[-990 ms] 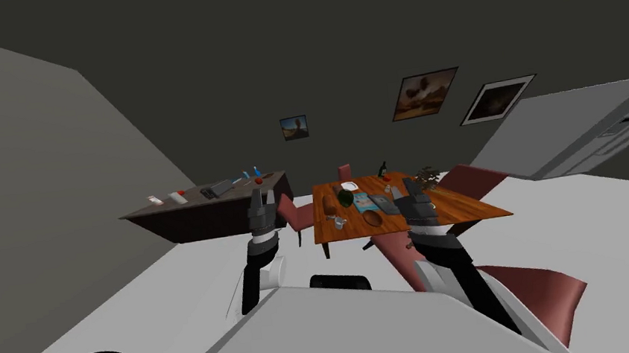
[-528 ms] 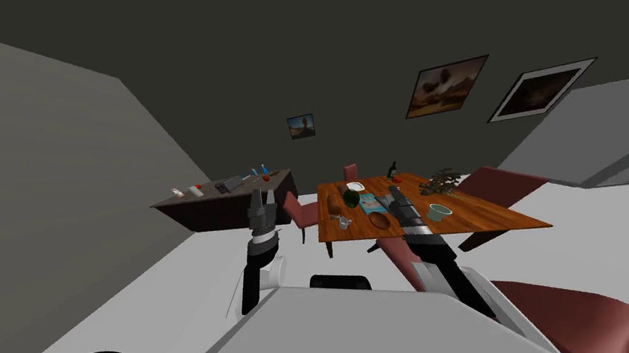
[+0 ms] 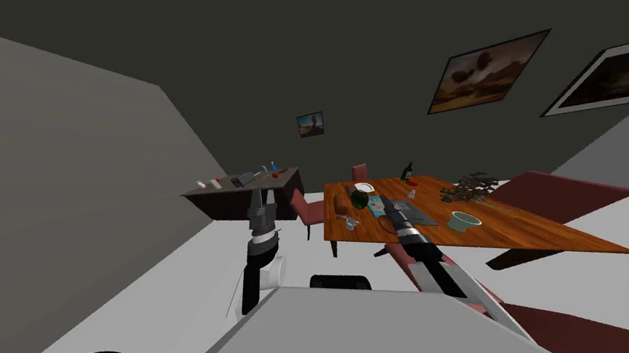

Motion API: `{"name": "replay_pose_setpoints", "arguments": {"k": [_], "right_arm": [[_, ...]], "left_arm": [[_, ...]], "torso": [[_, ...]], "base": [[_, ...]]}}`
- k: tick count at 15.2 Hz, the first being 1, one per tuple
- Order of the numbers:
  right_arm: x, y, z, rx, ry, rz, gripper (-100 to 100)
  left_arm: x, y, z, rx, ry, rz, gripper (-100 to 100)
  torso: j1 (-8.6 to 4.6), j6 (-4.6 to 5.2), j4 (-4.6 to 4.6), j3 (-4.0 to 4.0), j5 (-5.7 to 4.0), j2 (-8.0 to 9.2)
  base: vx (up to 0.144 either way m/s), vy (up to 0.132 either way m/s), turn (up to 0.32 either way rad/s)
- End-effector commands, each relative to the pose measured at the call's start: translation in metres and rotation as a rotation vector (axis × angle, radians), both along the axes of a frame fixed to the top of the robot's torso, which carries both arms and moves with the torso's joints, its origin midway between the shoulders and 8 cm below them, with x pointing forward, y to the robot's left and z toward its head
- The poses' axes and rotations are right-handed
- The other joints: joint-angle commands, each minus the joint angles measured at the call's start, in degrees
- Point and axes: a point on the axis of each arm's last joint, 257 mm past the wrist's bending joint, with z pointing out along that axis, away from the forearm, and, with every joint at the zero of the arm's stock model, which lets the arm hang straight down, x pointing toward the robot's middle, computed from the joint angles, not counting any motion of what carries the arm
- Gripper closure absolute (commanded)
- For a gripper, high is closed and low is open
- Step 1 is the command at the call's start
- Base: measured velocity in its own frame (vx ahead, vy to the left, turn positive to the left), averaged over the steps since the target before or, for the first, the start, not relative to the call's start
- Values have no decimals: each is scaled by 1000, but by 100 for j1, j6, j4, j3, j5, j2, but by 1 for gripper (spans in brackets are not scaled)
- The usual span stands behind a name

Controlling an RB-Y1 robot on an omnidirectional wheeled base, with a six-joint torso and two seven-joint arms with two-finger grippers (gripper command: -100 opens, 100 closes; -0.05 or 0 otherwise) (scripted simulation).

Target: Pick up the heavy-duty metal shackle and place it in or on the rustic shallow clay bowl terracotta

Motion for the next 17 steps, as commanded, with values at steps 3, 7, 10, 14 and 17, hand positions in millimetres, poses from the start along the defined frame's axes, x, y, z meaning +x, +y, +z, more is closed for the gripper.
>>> {"name": "replay_pose_setpoints", "arguments": {"k": [3, 7, 10, 14, 17], "right_arm": [[9, -13, -49, -76, 128, -44, -100], [10, -23, -85, -127, 220, -71, -100], [10, -32, -116, -175, 300, -96, -100], [7, -52, -167, -254, 439, -149, -100], [0, -64, -199, -305, 526, -175, -100]], "left_arm": [[0, 0, 0, 0, 0, 0, 0], [0, 0, 0, 0, 0, 0, 0], [0, 0, 0, 0, 0, 0, 0], [0, 0, 0, 0, 0, 0, 0], [0, 0, 0, 0, 0, 0, 0]], "torso": [[0, -2, 0, 1, 0, 1], [0, 0, 0, 0, 0, 0], [0, 0, 0, 0, 0, 0], [-2, 4, 0, 0, 0, 0], [-2, 4, 0, 0, 0, 0]], "base": [[-8, 18, 260], [-4, 14, 132], [-3, 15, 170], [-3, 18, 201], [-1, 15, 170]]}}
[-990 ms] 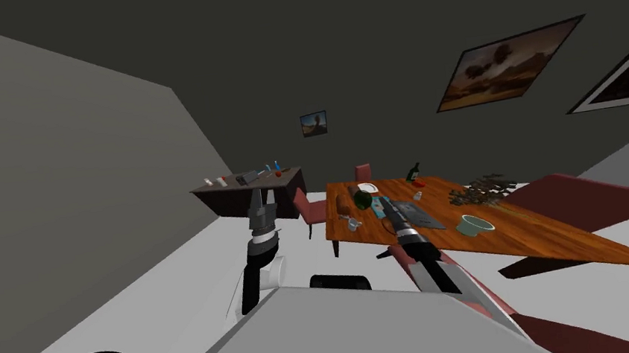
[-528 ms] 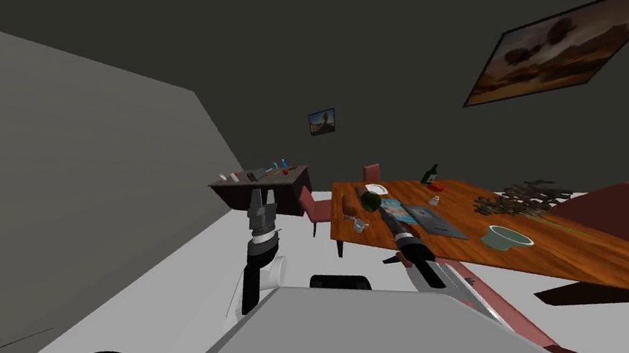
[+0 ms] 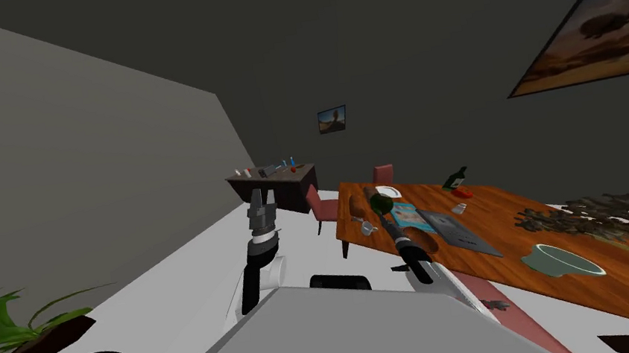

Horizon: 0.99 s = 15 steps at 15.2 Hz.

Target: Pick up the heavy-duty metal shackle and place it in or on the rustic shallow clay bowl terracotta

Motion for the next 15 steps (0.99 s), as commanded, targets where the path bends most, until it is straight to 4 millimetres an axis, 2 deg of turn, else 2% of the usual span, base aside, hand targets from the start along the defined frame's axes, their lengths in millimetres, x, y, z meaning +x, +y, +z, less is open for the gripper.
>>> {"name": "replay_pose_setpoints", "arguments": {"k": [1, 2, 3, 4, 5, 6, 8, 9, 11, 12, 15], "right_arm": [[-9, -8, -23, -44, 69, -20, -100], [-9, -8, -23, -50, 70, -18, -100], [-14, -18, -42, -81, 125, -41, -100], [-18, -20, -51, -99, 149, -43, -100], [-18, -20, -51, -105, 150, -41, -100], [-20, -30, -62, -137, 194, -68, -100], [-28, -32, -76, -161, 230, -63, -100], [-29, -42, -83, -190, 264, -91, -100], [-39, -44, -100, -219, 309, -84, -100], [-43, -54, -108, -252, 347, -109, -100], [-52, -56, -122, -279, 385, -102, -100]], "left_arm": [[0, 0, 0, 0, 0, 0, 0], [0, 0, 0, 0, 0, 0, 0], [0, 0, 0, 0, 0, 0, 0], [0, 0, 0, 0, 0, 0, 0], [0, 0, 0, 0, 0, 0, 0], [0, 0, 0, 0, 0, 0, 0], [0, 0, 0, 0, 0, 0, 0], [0, 0, 0, 0, 0, 0, 0], [0, 0, 0, 0, 0, 0, 0], [0, 0, 0, 0, 0, 0, 0], [0, 0, 0, 0, 0, 0, 0]], "torso": [[0, 0, 0, 0, 0, 0], [0, 2, 0, 0, 0, 1], [-1, 4, 0, 0, 1, 1], [1, 0, 0, 0, 0, 0], [2, 1, 0, 0, 1, 0], [-1, 5, 0, 0, 1, 1], [0, 2, 0, 0, 0, 0], [-2, 5, 0, 0, 0, 0], [1, 1, 0, -1, 1, -1], [-1, 4, 0, 0, 1, 0], [-3, 6, 0, 0, 1, 0]], "base": [[0, 16, 249], [2, 9, 100], [1, 20, 212], [1, 22, 271], [1, 10, 106], [0, 15, 210], [3, 12, 166], [4, 17, 192], [3, 15, 172], [4, 17, 279], [5, 7, 109]]}}
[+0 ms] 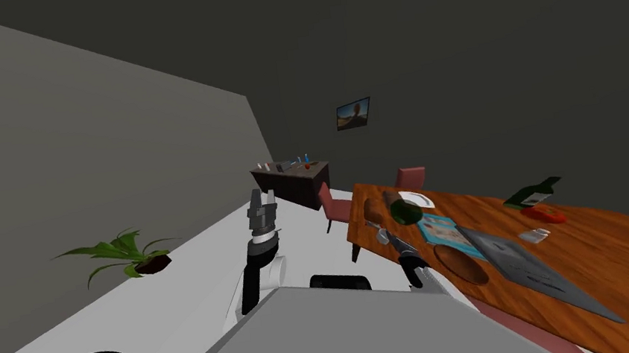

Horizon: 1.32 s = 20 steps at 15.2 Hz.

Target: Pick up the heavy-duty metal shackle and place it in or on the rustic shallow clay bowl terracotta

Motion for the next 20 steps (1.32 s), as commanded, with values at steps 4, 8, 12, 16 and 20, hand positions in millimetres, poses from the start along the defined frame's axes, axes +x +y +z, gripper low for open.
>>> {"name": "replay_pose_setpoints", "arguments": {"k": [4, 8, 12, 16, 20], "right_arm": [[-14, -18, -28, -106, 113, -19, -100], [-32, -32, -45, -165, 192, -47, -100], [-54, -44, -66, -247, 292, -43, -100], [-71, -53, -79, -305, 363, -48, -100], [-89, -69, -87, -399, 450, -62, -100]], "left_arm": [[0, 0, 0, 0, 0, 0, 0], [0, 0, 0, 0, 0, 0, 0], [0, 0, 0, 0, 0, 0, 0], [0, 0, 0, 0, 0, 0, 0], [0, 0, 0, 0, 0, 0, 0]], "torso": [[3, -6, 1, 0, 0, -1], [0, 0, 0, -1, 0, -2], [2, -6, 1, -1, 0, -3], [1, -4, 0, -1, 0, -3], [1, -4, 0, -1, 0, -2]], "base": [[3, 10, 202], [9, 8, 123], [8, 8, 209], [10, 4, 155], [9, 4, 187]]}}
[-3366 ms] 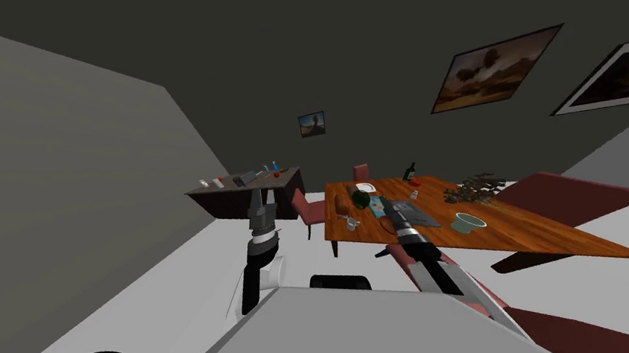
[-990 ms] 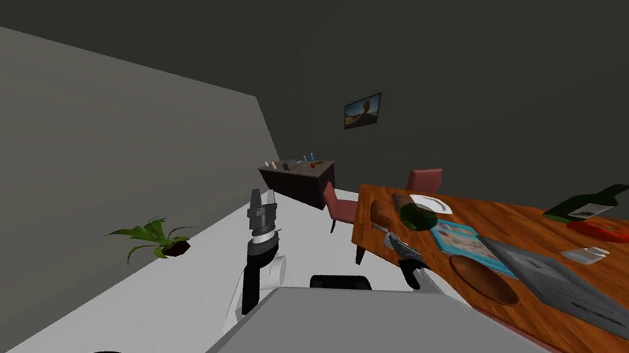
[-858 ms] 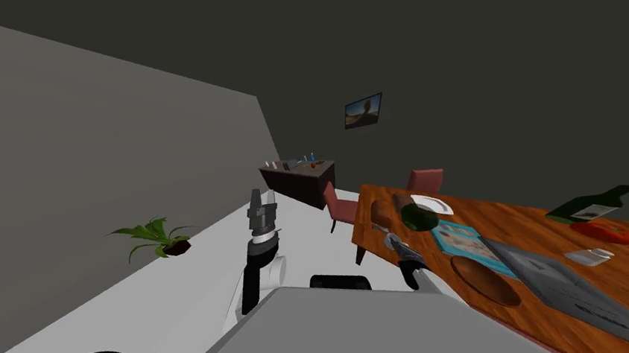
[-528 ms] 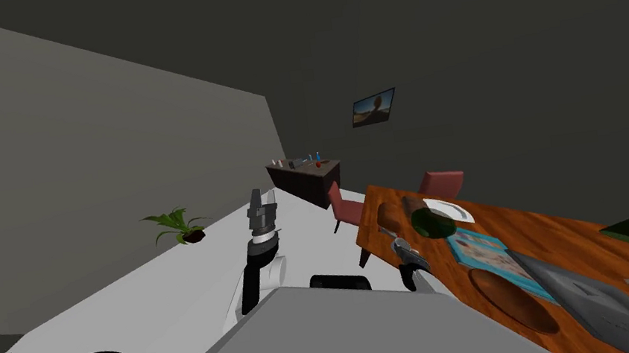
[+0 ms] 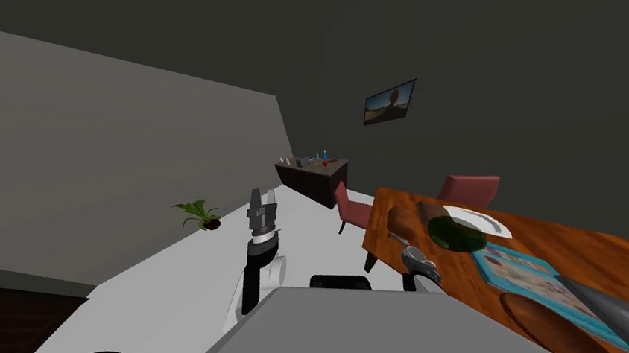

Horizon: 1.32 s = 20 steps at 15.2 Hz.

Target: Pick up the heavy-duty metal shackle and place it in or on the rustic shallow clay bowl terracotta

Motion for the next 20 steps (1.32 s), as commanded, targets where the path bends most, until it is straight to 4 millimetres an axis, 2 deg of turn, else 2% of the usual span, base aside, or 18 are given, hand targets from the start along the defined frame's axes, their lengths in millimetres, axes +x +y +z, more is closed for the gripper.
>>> {"name": "replay_pose_setpoints", "arguments": {"k": [1, 3, 8, 11, 20], "right_arm": [[-13, -8, -6, -55, 58, 4, -100], [-16, -15, -4, -98, 82, -3, -100], [-36, -21, -14, -161, 167, 17, -100], [-54, -32, -16, -251, 251, 31, -100], [-75, -43, -17, -372, 361, 70, -100]], "left_arm": [[0, 0, 0, 0, 0, 0, 0], [0, 0, 0, 0, 0, 0, 0], [0, 0, 0, 0, 0, 0, 0], [0, 0, 0, 0, 0, 0, 0], [0, 0, 0, 0, 0, 0, 0]], "torso": [[0, 0, 0, 0, 0, 0], [-3, 6, -1, -1, 0, 0], [-3, 4, -1, -1, 0, 0], [-5, 4, -1, 0, 0, 0], [-9, 5, -1, -1, -1, -1]], "base": [[17, -5, 253], [13, -3, 102], [12, -4, 145], [14, -10, 220], [14, -19, 129]]}}
